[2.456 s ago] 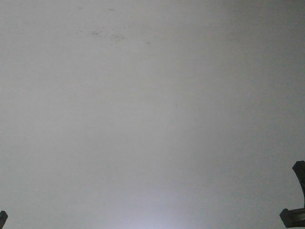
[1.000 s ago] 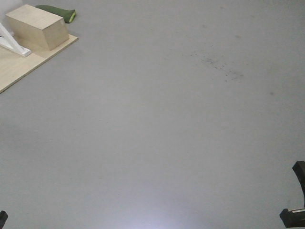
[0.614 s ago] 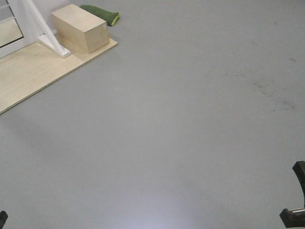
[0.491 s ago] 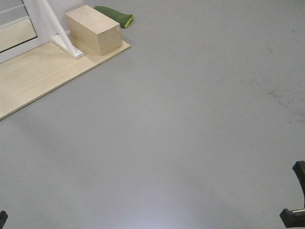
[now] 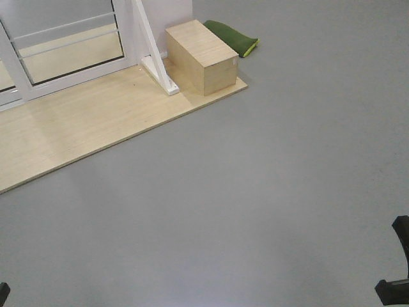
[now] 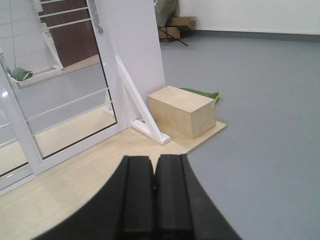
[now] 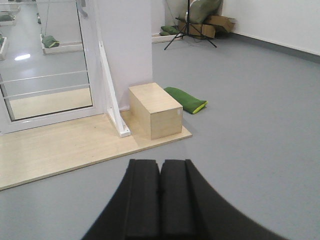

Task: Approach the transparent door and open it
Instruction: 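Drive toward the glass sliding door beside the wooden box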

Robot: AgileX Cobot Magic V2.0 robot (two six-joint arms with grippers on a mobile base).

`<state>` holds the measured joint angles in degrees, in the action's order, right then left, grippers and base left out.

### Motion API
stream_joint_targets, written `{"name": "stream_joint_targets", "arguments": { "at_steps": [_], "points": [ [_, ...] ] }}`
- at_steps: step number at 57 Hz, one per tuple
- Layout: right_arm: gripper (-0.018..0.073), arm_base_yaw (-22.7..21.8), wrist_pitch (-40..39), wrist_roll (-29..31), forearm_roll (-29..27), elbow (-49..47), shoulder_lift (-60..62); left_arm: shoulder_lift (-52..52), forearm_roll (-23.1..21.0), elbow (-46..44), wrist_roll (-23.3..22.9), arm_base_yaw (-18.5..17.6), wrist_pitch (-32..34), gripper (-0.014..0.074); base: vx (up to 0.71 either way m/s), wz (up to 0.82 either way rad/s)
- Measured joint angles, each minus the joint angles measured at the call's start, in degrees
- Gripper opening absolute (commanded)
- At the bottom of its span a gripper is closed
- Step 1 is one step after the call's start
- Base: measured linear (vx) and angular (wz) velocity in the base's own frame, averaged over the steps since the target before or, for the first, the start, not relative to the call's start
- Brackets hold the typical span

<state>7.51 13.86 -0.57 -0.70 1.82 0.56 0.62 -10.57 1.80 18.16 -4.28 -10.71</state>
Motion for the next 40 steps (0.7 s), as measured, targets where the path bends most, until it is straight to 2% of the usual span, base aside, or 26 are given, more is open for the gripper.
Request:
{"name": "stream_joint_targets", "arguments": {
  "at_steps": [40],
  "points": [
    [-0.0004,0.0,0.0,0.0,0.0,0.0,0.0,0.0,0.0,0.0,0.0,0.0,-0.1,-0.0006,0.53,-0.01]
  ]
}}
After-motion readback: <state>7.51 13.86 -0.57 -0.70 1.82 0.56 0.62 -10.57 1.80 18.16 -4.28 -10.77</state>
